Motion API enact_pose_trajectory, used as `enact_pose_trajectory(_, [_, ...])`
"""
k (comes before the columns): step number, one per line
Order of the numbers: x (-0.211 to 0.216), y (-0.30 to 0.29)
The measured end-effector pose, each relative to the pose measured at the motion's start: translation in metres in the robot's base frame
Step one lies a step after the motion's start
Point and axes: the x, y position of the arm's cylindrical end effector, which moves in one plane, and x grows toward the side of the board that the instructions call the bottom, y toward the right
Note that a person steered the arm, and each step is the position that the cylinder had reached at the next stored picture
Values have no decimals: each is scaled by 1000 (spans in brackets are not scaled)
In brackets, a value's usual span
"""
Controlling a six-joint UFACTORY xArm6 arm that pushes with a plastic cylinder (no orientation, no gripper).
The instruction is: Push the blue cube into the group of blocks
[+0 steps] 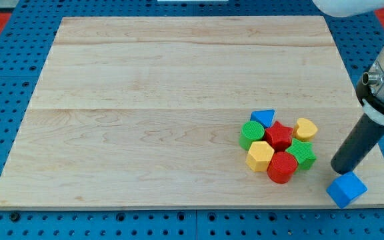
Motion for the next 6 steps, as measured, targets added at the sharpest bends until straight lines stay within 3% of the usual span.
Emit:
enact_pose_trajectory(1, [-6, 2])
enact_pose_trajectory(2, [-8, 54])
enact_pose_trajectory(3, [44, 99])
enact_pose_trajectory(4, [58, 89])
enact_pose_trajectory(6, [60, -26])
